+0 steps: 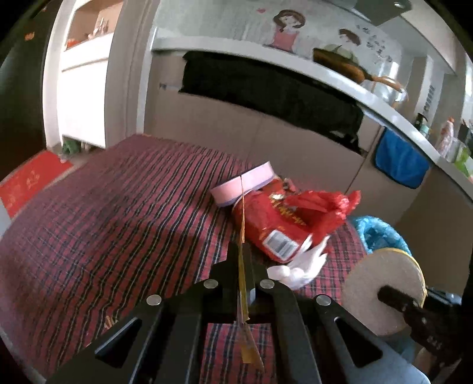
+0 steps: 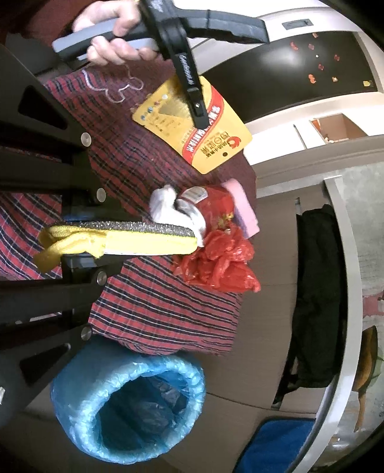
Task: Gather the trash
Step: 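Lift the yellow packet off the table with the left tool, then carry the yellow packet and glittery disc to the blue bin and release both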
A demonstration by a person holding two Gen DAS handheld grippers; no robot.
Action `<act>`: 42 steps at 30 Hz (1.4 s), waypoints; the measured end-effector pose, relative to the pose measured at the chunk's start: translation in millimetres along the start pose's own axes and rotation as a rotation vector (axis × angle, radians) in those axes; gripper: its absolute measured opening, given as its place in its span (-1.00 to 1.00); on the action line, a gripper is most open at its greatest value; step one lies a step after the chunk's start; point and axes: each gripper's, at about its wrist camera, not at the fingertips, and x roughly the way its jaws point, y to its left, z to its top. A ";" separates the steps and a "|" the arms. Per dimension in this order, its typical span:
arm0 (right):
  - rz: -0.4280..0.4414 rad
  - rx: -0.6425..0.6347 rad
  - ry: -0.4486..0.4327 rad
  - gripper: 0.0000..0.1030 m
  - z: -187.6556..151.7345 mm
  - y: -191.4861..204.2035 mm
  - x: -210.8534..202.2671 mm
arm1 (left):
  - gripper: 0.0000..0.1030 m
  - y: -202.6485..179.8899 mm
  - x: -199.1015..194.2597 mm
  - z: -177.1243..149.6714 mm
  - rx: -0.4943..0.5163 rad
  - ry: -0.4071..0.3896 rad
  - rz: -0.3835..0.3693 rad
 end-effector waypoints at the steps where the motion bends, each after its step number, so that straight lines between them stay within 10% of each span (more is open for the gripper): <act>1: 0.000 -0.002 -0.007 -0.75 2.1 0.5 -2.4 | -0.99 -4.7 -6.3 0.7 0.012 -0.013 -0.004; 21: -0.080 -0.040 -0.284 -0.75 45.8 -16.4 -111.6 | -0.99 -123.2 -95.9 22.6 0.243 -0.237 -0.110; 42: -0.327 0.097 -0.359 -0.75 42.1 -150.8 -164.5 | -0.99 -283.0 -17.7 28.2 0.394 -0.174 -0.331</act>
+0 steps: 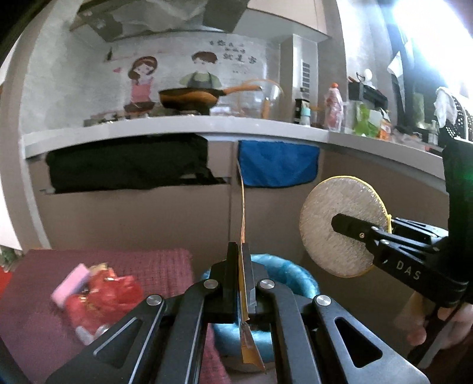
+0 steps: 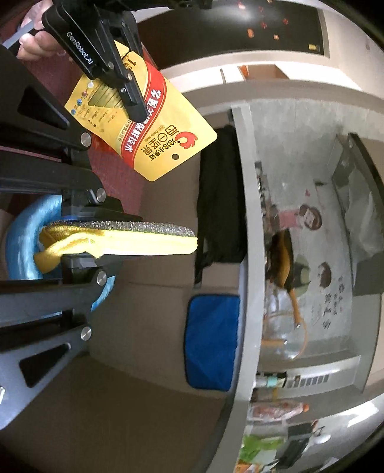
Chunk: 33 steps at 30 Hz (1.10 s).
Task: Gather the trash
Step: 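Carry the yellow packet and glittery disc to the blue bin and release both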
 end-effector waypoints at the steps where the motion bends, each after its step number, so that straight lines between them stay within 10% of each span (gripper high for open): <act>1: -0.004 0.007 0.010 -0.75 -1.9 -5.4 4.7 | -0.99 -1.3 6.4 -0.4 -0.001 0.008 -0.005; 33: -0.015 0.124 0.197 -0.75 -35.8 -67.5 102.3 | -0.99 5.8 131.4 -33.7 -0.070 0.220 -0.070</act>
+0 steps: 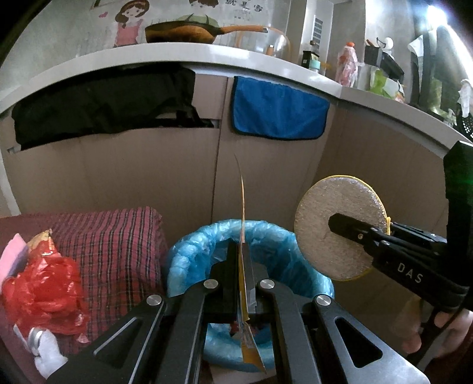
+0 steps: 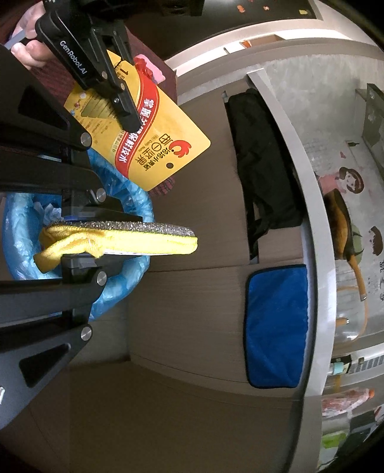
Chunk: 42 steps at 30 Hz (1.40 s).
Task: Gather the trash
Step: 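Carry the yellow packet and glittery disc to the blue bin and release both, then move both tools back over the table toward the red plastic bag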
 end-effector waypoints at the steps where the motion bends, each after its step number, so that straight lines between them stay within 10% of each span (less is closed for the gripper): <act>1: 0.000 0.004 0.004 -0.75 0.5 -0.9 1.6 | -0.99 0.5 2.9 0.1 -0.002 0.006 -0.001; 16: 0.026 0.048 0.093 -0.70 -7.1 -14.7 46.0 | -0.91 14.9 49.5 -6.0 -0.052 0.096 -0.014; 20: 0.019 0.040 0.103 -0.32 -10.7 -14.3 50.7 | -0.13 21.9 52.1 -5.9 -0.071 0.098 -0.011; 22: 0.009 0.033 0.098 0.09 -11.1 -12.5 48.9 | -0.05 28.6 44.5 -3.8 -0.108 0.071 -0.018; 42: 0.159 -0.034 0.089 0.06 -6.5 75.6 -2.0 | -0.05 139.2 -112.7 -40.1 -0.199 -0.073 0.245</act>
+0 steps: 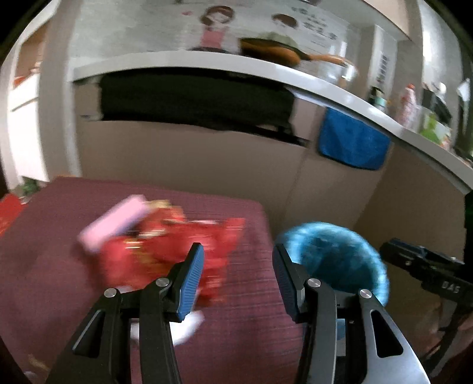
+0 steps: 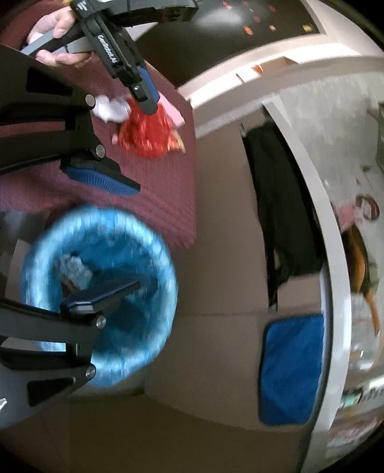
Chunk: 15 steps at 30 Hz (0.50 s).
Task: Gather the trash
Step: 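Move both tools back over the table toward the red plastic bag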
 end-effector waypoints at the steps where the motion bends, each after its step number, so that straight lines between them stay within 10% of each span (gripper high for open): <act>1: 0.014 -0.027 0.005 0.06 0.6 13.9 2.6 | -0.05 12.5 -5.1 -1.1 -0.011 -0.004 0.020; 15: 0.208 -0.284 0.158 0.05 -15.4 161.3 68.6 | -0.03 168.3 -41.1 -40.4 -0.191 0.035 0.216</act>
